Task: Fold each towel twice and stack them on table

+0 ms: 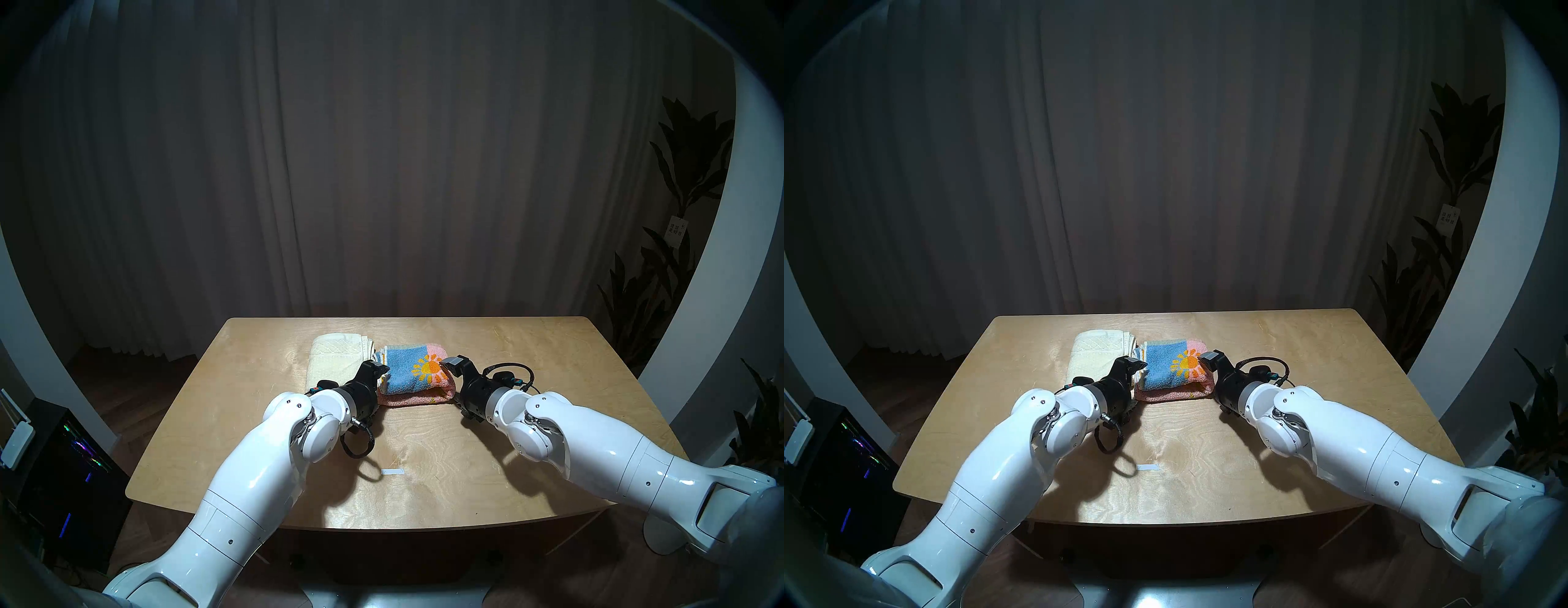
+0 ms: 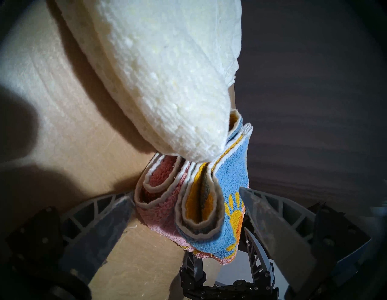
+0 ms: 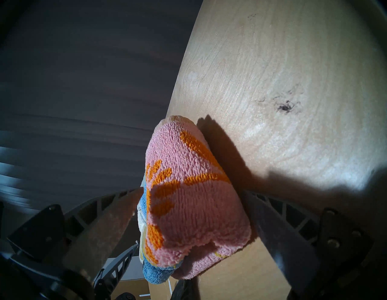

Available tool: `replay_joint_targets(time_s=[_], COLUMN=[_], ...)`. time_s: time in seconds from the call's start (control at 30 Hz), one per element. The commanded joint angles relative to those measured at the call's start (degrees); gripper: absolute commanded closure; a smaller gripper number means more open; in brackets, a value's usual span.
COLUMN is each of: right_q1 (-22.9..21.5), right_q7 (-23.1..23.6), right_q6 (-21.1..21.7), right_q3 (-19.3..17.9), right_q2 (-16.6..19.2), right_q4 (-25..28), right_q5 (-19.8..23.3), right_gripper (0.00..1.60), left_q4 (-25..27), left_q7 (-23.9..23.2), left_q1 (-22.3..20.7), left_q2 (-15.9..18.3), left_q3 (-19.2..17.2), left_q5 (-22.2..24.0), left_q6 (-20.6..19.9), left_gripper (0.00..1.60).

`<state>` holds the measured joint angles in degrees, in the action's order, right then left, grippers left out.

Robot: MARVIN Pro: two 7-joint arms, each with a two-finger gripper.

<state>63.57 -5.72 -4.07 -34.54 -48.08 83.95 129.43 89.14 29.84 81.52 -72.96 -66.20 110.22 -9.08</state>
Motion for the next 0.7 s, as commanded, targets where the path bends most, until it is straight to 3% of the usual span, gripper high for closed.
replay_joint_targets(time_s=[0.0, 0.47, 0.53, 0.67], right_q1=[-1.4, -1.8, -1.8, -1.7], right_q7=[0.3, 0.0, 0.1, 0.4], right_q6=[0.0, 0.3, 0.3, 0.4], right_q3=[-0.3, -0.1, 0.0, 0.1], right_q2=[-2.2, -3.9, -4.3, -4.6], right_q4=[-0.8, -2.6, -3.3, -4.0], right_q5=[0.1, -0.2, -0.3, -0.4], right_gripper=[0.00, 0.00, 0.24, 0.40], left_q4=[-1.2, -4.9, -5.5, -6.3], left_q7=[-2.5, -4.4, -4.6, -5.1], left_q1=[-2.2, -4.1, -4.3, -4.5], left_q2=[-0.4, -1.0, -1.1, -1.2], left_q3=[-0.1, 0.7, 0.7, 0.8], left_q5=[0.2, -0.5, -0.4, -0.5], left_q6=[-1.9, -5.1, -5.4, -5.8], left_gripper=[0.00, 0.00, 0.00, 0.00])
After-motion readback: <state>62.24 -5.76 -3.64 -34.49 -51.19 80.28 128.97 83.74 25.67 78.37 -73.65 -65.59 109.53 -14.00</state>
